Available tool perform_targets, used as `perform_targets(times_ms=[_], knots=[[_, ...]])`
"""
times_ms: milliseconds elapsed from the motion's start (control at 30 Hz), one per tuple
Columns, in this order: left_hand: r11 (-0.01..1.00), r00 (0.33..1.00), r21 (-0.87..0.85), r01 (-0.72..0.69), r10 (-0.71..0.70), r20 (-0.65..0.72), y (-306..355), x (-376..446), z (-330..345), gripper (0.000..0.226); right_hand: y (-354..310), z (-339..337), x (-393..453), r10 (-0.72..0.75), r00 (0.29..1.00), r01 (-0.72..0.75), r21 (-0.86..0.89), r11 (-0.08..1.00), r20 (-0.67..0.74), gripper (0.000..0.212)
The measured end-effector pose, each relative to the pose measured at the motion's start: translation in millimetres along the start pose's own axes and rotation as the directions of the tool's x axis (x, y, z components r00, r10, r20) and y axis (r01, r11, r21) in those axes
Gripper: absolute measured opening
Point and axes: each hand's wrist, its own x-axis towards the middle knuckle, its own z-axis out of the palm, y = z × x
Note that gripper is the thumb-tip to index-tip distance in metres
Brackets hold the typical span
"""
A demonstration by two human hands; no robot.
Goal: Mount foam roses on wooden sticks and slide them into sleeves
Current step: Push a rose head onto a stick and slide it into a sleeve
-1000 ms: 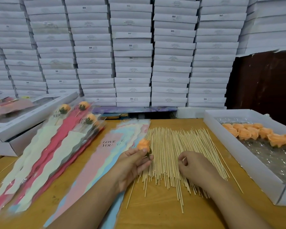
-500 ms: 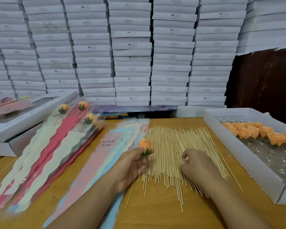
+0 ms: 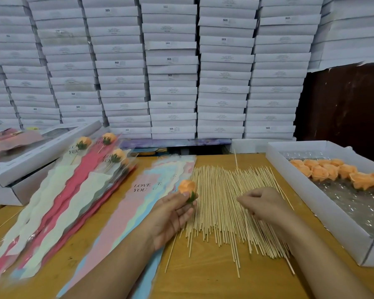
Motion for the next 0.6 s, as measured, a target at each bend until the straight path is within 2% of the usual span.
perform_targets(times_ms=[133, 233, 333, 467, 533, 600], knots=[[0.998, 1.0, -0.057, -0.008, 0.008, -0.003, 1.6, -2.0, 1.8, 0.055, -4.7, -5.9, 2.1, -0.01, 0.998, -0.007, 0.255, 0.967, 0.063, 0.015], [1.0, 1.0, -0.027, -0.009, 0.008, -0.014, 2.2, -4.0, 2.6, 0.051, -7.5, -12.2, 2.9, -0.026, 0.996, -0.002, 0.333, 0.943, 0.081, 0.023], [0.999, 1.0, -0.031, -0.012, 0.011, -0.015, 2.7, -4.7, 2.2, 0.048, -10.1, -19.1, 1.8, -0.107, 0.992, 0.083, 0.28, 0.956, 0.071, 0.022], [0.999, 1.0, -0.034, -0.021, 0.021, -0.006, 2.3, -3.7, 2.1, 0.031, -7.3, -32.4, 2.0, -0.194, 0.98, 0.188, 0.12, 0.975, 0.038, 0.035], [0.998, 1.0, -0.064, -0.03, 0.03, -0.003, 3.2, -3.3, 2.1, 0.034, -2.6, -38.4, 0.1, -0.246, 0.969, 0.247, -0.028, 0.969, 0.032, 0.036], [0.993, 0.999, -0.11, -0.045, 0.044, -0.009, 4.6, -2.5, 1.9, 0.039, 4.2, -44.1, -3.4, -0.291, 0.957, 0.29, -0.095, 0.952, 0.004, 0.034]])
